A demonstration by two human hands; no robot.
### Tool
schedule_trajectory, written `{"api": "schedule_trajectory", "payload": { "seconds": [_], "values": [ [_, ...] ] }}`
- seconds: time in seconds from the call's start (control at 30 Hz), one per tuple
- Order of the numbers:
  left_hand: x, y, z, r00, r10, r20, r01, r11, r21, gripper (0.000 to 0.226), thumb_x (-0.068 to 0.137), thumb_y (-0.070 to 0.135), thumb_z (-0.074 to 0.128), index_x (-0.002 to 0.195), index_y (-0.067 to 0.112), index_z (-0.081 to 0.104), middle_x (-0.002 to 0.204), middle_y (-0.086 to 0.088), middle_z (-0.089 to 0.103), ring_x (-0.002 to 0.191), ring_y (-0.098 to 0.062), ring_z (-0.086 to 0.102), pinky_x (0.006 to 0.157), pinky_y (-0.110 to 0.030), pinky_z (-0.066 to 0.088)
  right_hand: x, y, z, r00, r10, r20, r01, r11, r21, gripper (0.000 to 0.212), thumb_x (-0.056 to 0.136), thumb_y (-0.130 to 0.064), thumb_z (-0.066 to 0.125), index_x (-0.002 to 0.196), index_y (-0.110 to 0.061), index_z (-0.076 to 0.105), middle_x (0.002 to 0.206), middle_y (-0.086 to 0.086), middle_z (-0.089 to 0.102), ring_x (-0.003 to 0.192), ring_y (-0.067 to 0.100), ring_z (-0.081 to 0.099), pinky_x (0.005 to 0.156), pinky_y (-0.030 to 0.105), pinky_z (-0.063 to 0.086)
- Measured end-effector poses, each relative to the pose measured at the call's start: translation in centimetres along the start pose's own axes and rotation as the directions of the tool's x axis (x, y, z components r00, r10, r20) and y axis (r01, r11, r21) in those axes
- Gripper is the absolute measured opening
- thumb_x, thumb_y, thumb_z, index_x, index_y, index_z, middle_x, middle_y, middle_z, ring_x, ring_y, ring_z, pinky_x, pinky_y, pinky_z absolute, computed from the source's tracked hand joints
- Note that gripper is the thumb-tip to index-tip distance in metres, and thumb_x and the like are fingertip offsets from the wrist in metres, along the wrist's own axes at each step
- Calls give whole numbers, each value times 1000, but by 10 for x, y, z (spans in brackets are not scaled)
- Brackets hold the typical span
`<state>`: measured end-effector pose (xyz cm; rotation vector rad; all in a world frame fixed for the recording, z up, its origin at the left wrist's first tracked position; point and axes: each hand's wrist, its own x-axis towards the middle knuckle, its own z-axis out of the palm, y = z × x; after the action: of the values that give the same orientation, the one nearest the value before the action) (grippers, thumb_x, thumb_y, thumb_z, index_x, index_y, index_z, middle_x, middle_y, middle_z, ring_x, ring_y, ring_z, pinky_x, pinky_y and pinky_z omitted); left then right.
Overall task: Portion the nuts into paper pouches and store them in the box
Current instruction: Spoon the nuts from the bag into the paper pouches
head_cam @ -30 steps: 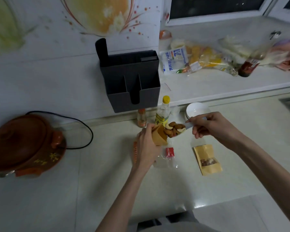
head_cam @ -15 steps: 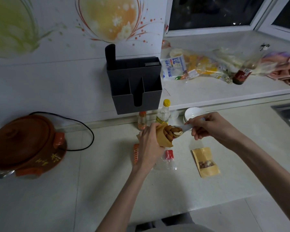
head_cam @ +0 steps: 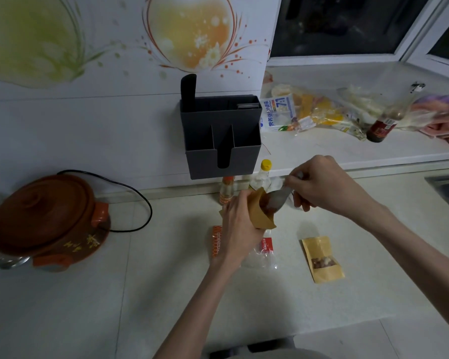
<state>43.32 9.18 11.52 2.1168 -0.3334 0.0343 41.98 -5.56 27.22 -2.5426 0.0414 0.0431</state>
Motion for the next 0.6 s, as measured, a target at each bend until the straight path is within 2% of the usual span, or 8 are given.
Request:
{"api": "schedule_trajectory", "payload": {
  "seconds": [0.13, 0.23, 0.33, 0.43, 0.5, 0.6],
  "values": [
    [-3, -5, -4, 999, -22, -34, 21, 999, -50, 89, 66, 34, 86, 136, 30, 31, 133, 7, 47, 112, -1, 33, 100, -44, 47, 8, -11, 4, 996, -91, -20, 90, 995, -50, 37, 90, -11, 53, 57, -4, 67, 45, -3, 63, 36, 7, 57, 44, 8, 43],
    [-4, -10, -9, 998, -38, -42, 33, 993, -111, 83, 66, 51, 81, 132, 38, 32, 129, 16, 45, 111, -3, 42, 92, -38, 53, 11, -10, 3, 993, -79, -86, 84, 995, 51, 30, 88, -11, 56, 64, -2, 71, 43, -3, 63, 36, 5, 55, 42, 4, 38],
    [-8, -24, -9, 994, -103, -49, 90, 973, -212, 82, 62, 68, 75, 128, 40, 35, 118, 22, 49, 105, -6, 54, 81, -38, 57, 9, 4, 4, 987, 15, -158, 25, 969, 247, 24, 87, -11, 57, 69, -8, 73, 44, -3, 63, 33, 4, 51, 39, 7, 37],
    [-22, -49, 1, 976, -216, 3, 209, 939, -273, 77, 59, 61, 81, 122, 39, 41, 114, 16, 53, 103, -13, 58, 82, -42, 57, 2, 27, 10, 976, 159, -150, -87, 911, 403, 23, 86, -8, 56, 70, -6, 73, 48, 7, 65, 36, 15, 52, 39, 16, 40],
    [-31, -63, 8, 958, -280, 56, 284, 917, -280, 74, 60, 48, 86, 120, 41, 43, 118, 4, 54, 107, -23, 58, 86, -46, 55, -3, 43, 16, 966, 225, -131, -154, 899, 411, 26, 85, -7, 57, 63, -1, 70, 48, 11, 64, 36, 16, 49, 39, 17, 39],
    [-30, -69, 12, 956, -264, 126, 290, 912, -291, 95, 55, 59, 86, 134, 53, 33, 132, 6, 46, 116, -22, 55, 89, -42, 56, -11, 66, 22, 947, 302, -112, -234, 883, 407, 29, 84, -9, 57, 61, 2, 69, 50, 13, 64, 36, 15, 47, 40, 16, 38]
  ]
}}
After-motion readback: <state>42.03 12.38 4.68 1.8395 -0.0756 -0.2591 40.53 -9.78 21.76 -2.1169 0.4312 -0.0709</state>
